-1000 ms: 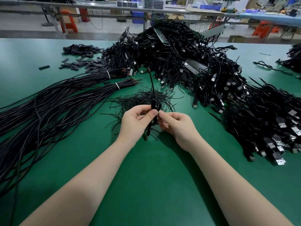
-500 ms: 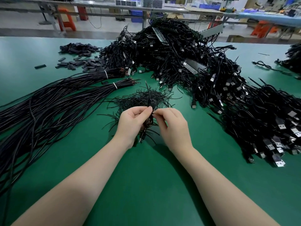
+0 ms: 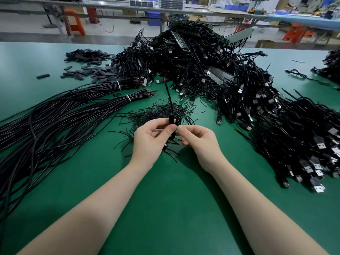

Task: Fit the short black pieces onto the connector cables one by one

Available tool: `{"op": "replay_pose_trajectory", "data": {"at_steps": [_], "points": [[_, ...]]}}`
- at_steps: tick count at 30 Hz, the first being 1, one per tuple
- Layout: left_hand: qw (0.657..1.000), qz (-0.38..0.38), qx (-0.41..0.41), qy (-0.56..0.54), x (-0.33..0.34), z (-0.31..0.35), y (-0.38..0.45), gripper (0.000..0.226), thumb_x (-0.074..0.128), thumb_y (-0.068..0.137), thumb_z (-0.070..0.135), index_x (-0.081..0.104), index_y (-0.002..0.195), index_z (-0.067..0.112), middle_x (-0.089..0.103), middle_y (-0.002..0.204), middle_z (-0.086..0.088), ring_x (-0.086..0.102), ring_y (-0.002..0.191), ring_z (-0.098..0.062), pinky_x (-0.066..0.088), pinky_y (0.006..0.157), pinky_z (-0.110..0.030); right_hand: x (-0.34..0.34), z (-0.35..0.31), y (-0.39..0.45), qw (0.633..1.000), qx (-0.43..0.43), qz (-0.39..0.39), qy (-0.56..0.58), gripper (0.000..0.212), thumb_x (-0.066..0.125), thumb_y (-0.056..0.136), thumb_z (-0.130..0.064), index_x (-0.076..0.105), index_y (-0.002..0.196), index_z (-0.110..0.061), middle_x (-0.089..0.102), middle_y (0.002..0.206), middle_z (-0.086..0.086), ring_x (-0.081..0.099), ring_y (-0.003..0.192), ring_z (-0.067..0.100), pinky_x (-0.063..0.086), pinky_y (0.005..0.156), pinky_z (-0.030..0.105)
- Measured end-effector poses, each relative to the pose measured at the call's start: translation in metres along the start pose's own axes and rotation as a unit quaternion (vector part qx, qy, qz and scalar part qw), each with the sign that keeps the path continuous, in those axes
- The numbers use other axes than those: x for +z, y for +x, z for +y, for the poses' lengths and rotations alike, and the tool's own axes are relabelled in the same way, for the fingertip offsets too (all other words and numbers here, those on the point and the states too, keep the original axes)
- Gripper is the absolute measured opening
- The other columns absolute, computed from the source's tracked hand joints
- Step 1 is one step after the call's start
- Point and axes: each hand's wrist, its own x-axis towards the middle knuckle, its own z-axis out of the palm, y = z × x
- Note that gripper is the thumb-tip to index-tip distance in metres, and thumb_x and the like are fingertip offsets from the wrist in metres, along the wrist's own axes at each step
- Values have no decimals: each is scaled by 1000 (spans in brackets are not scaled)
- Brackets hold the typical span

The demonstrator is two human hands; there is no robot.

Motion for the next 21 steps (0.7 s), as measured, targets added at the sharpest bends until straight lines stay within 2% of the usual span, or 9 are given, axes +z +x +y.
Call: {"op": "replay_pose_trajectory", "data": {"at_steps": [2,4,7,9,11,13,16,19,21], "points": [[1000,0,-6,1,0,-1,0,30,73,85,14,74,81,44,75,85,15,72,77,-3,52,69,-13,2,0,-2,1000,-9,6,17,2,77,81,-18,76,81,-20,72,76,-8,62,67,2,49,65,14],[1000,2,-22,6,-1,-3,2,25,74,85,14,75,81,39,76,83,12,70,74,-3,52,68,-14,5,1,-3,999,-31,33,15,10,78,79,-12,75,79,-21,74,77,-7,64,70,2,49,68,16],[998,9,-66,15,-2,-8,6,22,74,85,17,75,76,37,75,75,10,67,66,-1,51,63,-13,9,3,-7,987,-108,80,-88,15,77,80,-9,74,78,-23,74,78,-8,66,74,2,49,72,15],[996,14,-88,12,-2,-9,7,16,73,87,21,75,79,35,75,78,12,67,71,2,48,63,-10,13,6,-9,942,-228,107,-221,11,73,83,-5,74,83,-16,72,81,-8,65,78,4,48,74,15],[996,-2,-82,21,-3,-10,7,17,67,91,25,76,81,34,76,83,12,67,77,1,48,67,-12,18,9,-10,887,-326,126,-301,8,68,84,-2,74,88,-6,71,86,2,65,82,15,50,77,22],[995,-37,-90,36,-2,-12,6,24,58,94,35,77,79,33,71,78,7,62,73,-7,48,67,-23,20,10,-9,860,-361,137,-334,12,66,84,0,74,93,-2,70,89,9,66,83,24,51,79,28],[988,-88,-121,32,-1,-10,6,45,50,88,56,74,80,20,61,76,-8,54,74,-20,48,66,-43,20,12,-10,855,-358,121,-356,19,63,84,3,75,98,-2,68,92,12,65,88,28,49,79,28],[989,-97,-106,24,-2,-8,5,33,54,89,55,76,78,32,63,64,14,56,65,-5,47,59,-25,19,9,-11,867,-349,120,-334,16,64,85,-1,76,95,-5,69,90,7,65,86,23,52,77,32],[989,-97,-107,19,-3,-8,6,27,55,90,49,77,83,36,62,62,15,55,60,-3,43,55,-18,18,7,-12,880,-335,126,-312,13,67,85,-6,75,94,-13,70,88,-2,65,82,16,54,76,34]]}}
